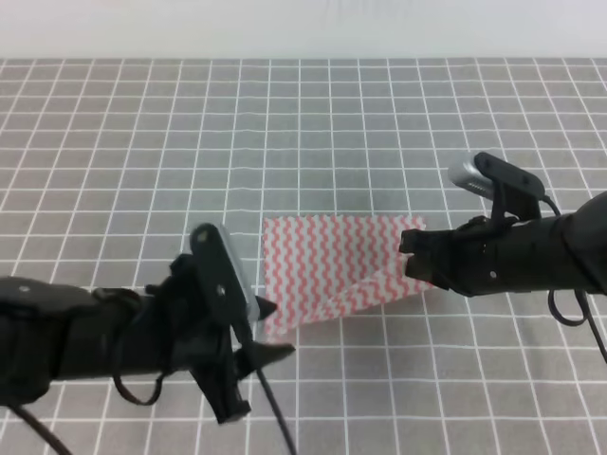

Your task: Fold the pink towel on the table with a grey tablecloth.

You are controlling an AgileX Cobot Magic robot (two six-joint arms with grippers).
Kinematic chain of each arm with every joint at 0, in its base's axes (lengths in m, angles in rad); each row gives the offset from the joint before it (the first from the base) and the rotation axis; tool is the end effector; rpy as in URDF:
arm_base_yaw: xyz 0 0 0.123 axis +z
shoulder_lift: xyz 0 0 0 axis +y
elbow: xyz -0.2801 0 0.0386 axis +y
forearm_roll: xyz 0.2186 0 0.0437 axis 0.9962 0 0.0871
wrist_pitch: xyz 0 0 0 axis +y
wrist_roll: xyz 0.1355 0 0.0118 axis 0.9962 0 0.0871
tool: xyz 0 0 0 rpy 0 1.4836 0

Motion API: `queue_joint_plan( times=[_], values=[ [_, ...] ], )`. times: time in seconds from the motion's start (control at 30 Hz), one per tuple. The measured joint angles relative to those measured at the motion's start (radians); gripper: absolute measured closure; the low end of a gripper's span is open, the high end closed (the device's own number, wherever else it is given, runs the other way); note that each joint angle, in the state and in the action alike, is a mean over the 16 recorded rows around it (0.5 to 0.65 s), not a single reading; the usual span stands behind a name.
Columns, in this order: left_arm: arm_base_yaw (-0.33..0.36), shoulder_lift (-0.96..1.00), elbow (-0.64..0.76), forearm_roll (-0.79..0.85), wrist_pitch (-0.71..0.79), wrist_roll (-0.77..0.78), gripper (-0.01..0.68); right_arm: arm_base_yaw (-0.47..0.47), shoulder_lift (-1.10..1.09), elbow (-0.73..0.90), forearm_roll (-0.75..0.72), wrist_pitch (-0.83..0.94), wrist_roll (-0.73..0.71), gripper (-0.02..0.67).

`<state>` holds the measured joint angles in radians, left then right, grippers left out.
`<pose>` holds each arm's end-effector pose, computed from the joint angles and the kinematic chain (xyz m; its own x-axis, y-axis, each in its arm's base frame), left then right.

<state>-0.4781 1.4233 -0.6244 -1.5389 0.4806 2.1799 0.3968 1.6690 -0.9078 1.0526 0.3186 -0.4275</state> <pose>0.2115 -0.1804 0.1993 -0.0428 0.6227 -0.7812 0.9260 0.3183 0.2030 0.3011 0.1663 0.1817 -0.8699 0.2268 -0.4380 -0.0572 0.8356 0.5463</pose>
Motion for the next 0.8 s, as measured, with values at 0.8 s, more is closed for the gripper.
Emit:
queue_joint_plan(
  times=[0.8],
  values=[
    [-0.001, 0.179, -0.017, -0.201, -0.075, 0.338, 0.306, 0.0, 0.028, -0.009, 0.005, -0.006, 0.0, 0.663]
  ],
)
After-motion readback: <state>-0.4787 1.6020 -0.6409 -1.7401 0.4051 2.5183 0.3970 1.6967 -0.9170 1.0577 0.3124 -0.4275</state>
